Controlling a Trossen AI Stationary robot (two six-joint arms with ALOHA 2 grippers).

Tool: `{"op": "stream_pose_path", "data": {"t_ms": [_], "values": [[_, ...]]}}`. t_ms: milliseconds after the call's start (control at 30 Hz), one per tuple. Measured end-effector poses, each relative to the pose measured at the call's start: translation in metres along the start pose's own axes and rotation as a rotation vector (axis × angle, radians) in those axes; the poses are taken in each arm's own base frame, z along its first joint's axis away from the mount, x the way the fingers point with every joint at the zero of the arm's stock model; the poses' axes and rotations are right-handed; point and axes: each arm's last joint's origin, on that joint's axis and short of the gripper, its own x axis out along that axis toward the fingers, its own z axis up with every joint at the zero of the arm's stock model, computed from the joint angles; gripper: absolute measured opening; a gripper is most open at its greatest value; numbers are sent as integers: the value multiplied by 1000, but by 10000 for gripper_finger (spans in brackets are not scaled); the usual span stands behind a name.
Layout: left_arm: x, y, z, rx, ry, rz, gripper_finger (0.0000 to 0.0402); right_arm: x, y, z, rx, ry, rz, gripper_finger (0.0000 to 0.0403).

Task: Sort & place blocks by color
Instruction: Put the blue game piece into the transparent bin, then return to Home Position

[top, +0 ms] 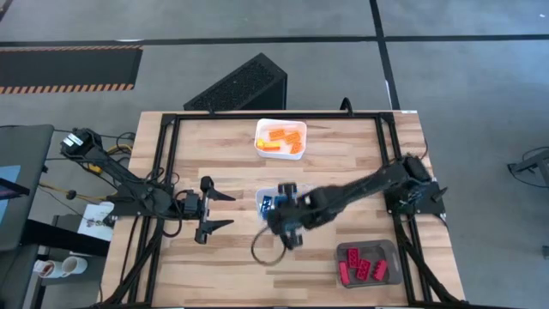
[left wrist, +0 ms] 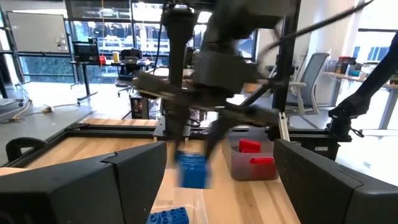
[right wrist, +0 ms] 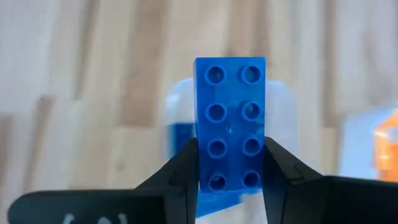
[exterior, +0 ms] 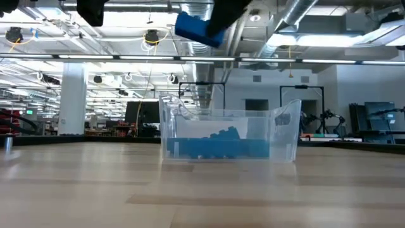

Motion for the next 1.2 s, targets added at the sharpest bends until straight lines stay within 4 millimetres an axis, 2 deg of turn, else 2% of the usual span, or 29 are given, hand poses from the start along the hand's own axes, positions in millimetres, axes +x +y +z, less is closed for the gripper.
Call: {"op": "stream_pose_path", "data": {"t_ms": [167, 367, 467, 533, 733, 867, 1000, 1100, 1200], "values": [[0, 0, -1, -7, 12, -1, 284, 18, -21, -27, 68, -30, 0, 118], [0, 0, -2, -14, 20, 0, 284, 49, -21, -81, 104, -65, 63, 118], [0, 0, -2, -13, 18, 5, 284, 55, -19, -89, 142, -105, 110, 124], [0, 1, -2, -13, 13, 25, 284, 54, -17, -90, 161, -104, 139, 155], [0, 1, -1, -22, 7, 50, 284, 57, -16, -91, 296, -83, 147, 289], [0, 1, -1, -27, 10, 44, 284, 53, -16, -92, 319, -67, 162, 344], [0, 1, -2, -20, 12, 34, 284, 40, -21, -82, 396, -126, 158, 359], [0, 1, -5, -8, 39, 39, 284, 33, -22, -67, 414, -282, 200, 353], [0, 1, -7, -14, 64, 46, 284, 28, -17, -62, 367, -337, 238, 338]]}}
